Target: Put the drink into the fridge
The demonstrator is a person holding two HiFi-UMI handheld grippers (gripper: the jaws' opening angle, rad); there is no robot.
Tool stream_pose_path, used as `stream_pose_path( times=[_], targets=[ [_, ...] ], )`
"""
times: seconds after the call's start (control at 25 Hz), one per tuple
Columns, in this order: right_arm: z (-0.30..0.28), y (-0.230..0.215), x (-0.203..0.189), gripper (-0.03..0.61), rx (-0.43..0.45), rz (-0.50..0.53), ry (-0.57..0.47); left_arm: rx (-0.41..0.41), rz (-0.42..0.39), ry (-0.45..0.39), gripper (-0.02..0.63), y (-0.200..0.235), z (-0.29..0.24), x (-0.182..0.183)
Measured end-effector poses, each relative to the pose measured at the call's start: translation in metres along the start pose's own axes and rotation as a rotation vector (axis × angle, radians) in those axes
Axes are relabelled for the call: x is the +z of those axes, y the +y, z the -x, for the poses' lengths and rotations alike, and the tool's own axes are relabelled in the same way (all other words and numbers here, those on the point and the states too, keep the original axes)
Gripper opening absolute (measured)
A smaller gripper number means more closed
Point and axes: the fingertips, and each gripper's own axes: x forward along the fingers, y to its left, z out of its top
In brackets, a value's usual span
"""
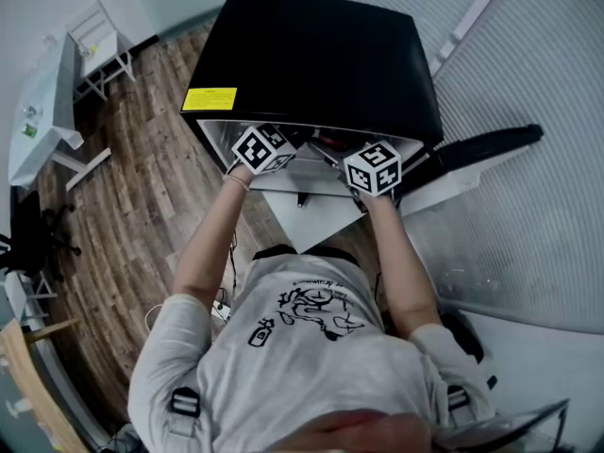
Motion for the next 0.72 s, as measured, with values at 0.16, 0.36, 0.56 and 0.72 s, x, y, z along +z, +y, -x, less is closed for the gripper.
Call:
stream_pose_path(
  times=[0.16, 0.36, 0.56, 0.72],
  targets=[
    [-0.008, -0.005, -0.005, 0.322, 0.001, -0.001, 0.005, 0.007, 0.002, 0.019, 0.002, 0.007, -0.006, -0.008],
    [-0.014, -0.013, -0.006, 0.322, -0.008, 0.001, 0.002, 0.019, 0.005, 0.046, 0.002, 0.017, -0.012, -0.012],
    [-0.021, -0.022, -0.006, 0.322, -0.015, 0.012, 0.005, 0.042, 0.010, 0.072, 0.002, 0.028, -0.017, -0.015],
    [-0.027, -0.028, -0.017, 0.322, -0.002, -0.021, 0.011, 0.062, 0.026, 0.108, 0.002, 0.035, -0.027, -0.026]
  ],
)
